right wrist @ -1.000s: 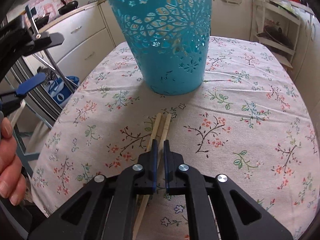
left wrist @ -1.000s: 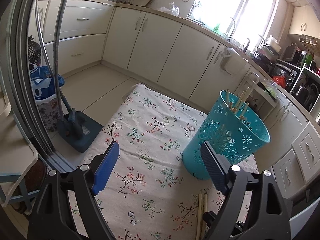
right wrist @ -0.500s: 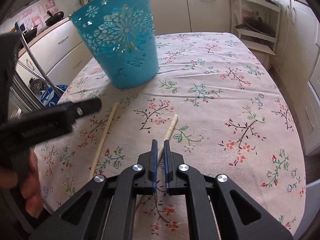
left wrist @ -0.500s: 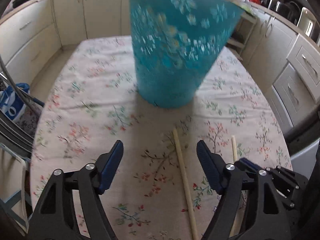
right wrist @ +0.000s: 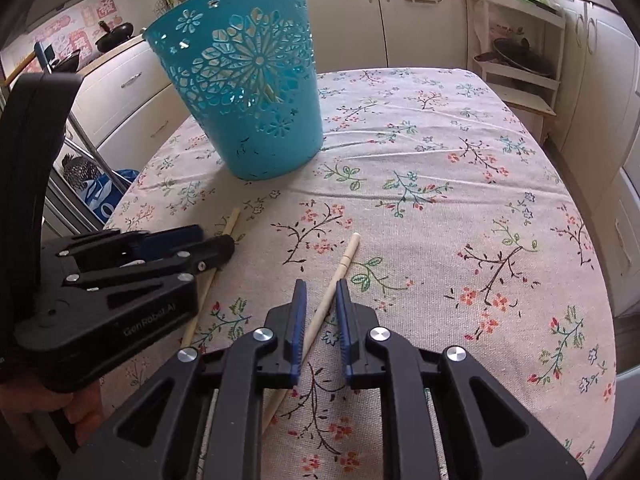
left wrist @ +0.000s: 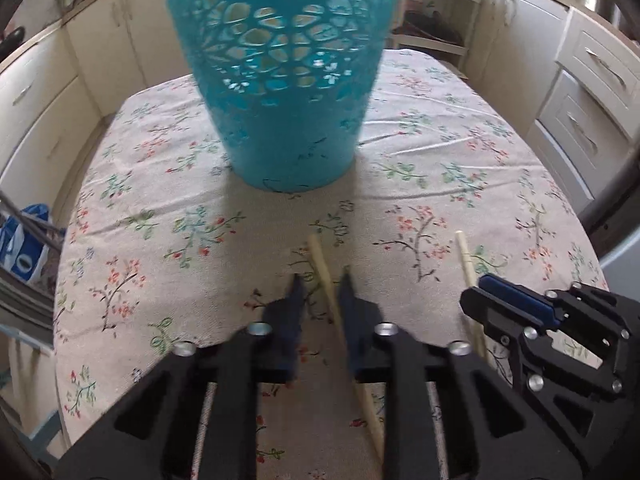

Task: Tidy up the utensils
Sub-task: 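Close the left tool on a chopstick while the right tool holds its own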

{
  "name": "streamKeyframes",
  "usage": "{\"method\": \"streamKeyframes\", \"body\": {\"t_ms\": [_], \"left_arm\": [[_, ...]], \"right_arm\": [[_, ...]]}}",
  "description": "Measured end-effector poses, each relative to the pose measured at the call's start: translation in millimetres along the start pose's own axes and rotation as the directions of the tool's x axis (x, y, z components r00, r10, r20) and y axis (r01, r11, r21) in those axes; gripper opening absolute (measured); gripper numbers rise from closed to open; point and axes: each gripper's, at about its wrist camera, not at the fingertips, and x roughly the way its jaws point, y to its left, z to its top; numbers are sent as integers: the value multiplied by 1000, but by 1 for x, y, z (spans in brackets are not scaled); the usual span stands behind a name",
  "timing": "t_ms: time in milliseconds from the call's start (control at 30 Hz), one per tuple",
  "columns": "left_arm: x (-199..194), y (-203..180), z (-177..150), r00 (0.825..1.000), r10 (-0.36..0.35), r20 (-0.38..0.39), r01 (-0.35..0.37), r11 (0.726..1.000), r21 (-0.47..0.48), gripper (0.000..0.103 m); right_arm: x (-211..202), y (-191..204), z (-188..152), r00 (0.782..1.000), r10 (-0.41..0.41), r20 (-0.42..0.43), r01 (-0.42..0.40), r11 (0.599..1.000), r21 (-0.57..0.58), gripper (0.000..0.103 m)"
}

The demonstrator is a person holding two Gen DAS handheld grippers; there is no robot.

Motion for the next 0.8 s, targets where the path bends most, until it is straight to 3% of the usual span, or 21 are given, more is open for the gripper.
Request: {"method": "streamKeyframes", "body": {"t_ms": [67, 167, 300, 433, 533, 700, 800], "left_arm": [[0, 4, 3, 998, -63, -7, 63, 998, 4, 5], [-2, 9, 2, 996, -88, -20, 89, 996, 10, 5], [-4, 9, 1, 997, -69, -21, 69, 998, 10, 5], [-3, -6, 0, 1000, -12, -9, 13, 995, 102, 5], [-5, -4, 1, 999, -38, -22, 40, 993, 109, 5], [-33, 10, 4, 991, -127, 32, 124, 989, 83, 5], [-65, 22, 7, 963, -236, 134, 229, 971, 64, 5]], "right_arm": [[-1, -1, 0, 1000, 11, 0, -11, 1000, -2, 9], [-4, -3, 0, 1000, 5, 11, -5, 1000, -4, 8], [-1, -8, 2, 1000, 7, 2, -7, 1000, 27, 12], [3, 0, 3, 1000, -23, 8, 23, 999, -24, 12], [4, 4, 2, 999, -41, 12, 41, 998, -50, 9], [5, 2, 3, 999, -38, 14, 38, 998, -41, 9], [5, 3, 3, 999, -42, 16, 43, 998, -42, 9]]}}
